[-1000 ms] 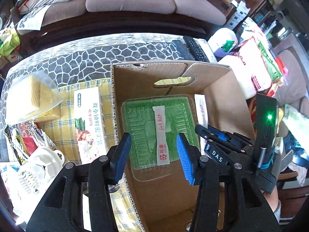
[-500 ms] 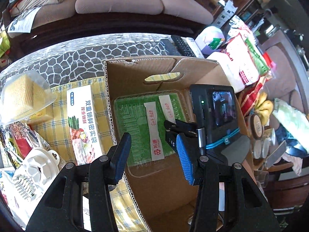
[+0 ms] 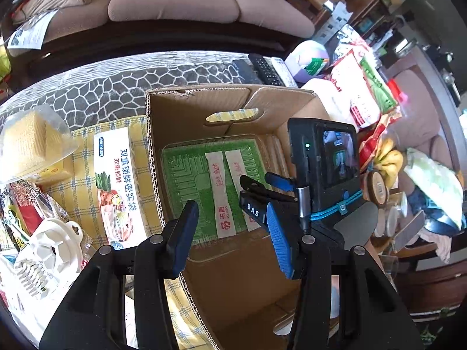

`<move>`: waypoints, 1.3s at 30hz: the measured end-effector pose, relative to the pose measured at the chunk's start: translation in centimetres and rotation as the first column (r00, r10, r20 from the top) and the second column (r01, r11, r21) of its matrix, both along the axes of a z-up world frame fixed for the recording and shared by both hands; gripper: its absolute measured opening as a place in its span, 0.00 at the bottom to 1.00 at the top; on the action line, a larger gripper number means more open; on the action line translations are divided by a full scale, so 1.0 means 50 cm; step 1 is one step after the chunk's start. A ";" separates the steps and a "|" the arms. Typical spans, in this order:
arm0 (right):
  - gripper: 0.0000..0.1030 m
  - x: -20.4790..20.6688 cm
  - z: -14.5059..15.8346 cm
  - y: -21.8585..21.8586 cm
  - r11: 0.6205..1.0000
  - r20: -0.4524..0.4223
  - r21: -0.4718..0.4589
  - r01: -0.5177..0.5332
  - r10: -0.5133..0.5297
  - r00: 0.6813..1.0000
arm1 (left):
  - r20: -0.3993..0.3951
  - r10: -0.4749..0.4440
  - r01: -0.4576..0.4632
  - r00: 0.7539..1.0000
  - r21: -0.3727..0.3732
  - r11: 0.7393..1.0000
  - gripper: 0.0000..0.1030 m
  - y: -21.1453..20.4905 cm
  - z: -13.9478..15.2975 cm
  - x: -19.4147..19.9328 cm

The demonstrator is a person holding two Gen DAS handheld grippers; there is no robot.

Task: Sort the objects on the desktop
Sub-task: 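Withdraw both grippers from the box back over the table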

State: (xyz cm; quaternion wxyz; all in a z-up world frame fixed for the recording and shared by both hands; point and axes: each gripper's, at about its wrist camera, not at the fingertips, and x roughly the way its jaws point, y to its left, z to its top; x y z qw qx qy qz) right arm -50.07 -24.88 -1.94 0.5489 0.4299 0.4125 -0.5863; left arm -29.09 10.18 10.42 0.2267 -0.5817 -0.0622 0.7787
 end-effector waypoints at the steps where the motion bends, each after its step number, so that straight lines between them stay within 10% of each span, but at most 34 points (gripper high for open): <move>1: 0.39 -0.007 0.014 0.003 1.000 0.007 -0.011 0.010 -0.009 1.000 | -0.003 0.002 -0.002 1.000 0.001 1.000 0.45 -0.001 0.005 0.003; 10: 0.46 -0.038 0.105 0.084 0.997 0.018 -0.060 0.039 -0.038 0.999 | -0.025 0.016 -0.017 1.000 -0.034 0.999 0.53 -0.027 0.041 0.055; 20: 1.00 0.014 0.169 0.185 0.985 0.085 -0.161 0.057 -0.044 0.995 | -0.051 0.017 -0.021 0.999 -0.081 0.997 0.85 -0.113 0.060 0.151; 39: 1.00 0.146 0.272 0.416 0.938 -0.033 -0.341 -0.058 0.050 0.998 | -0.153 0.053 -0.076 0.987 -0.151 0.986 1.00 -0.227 0.067 0.360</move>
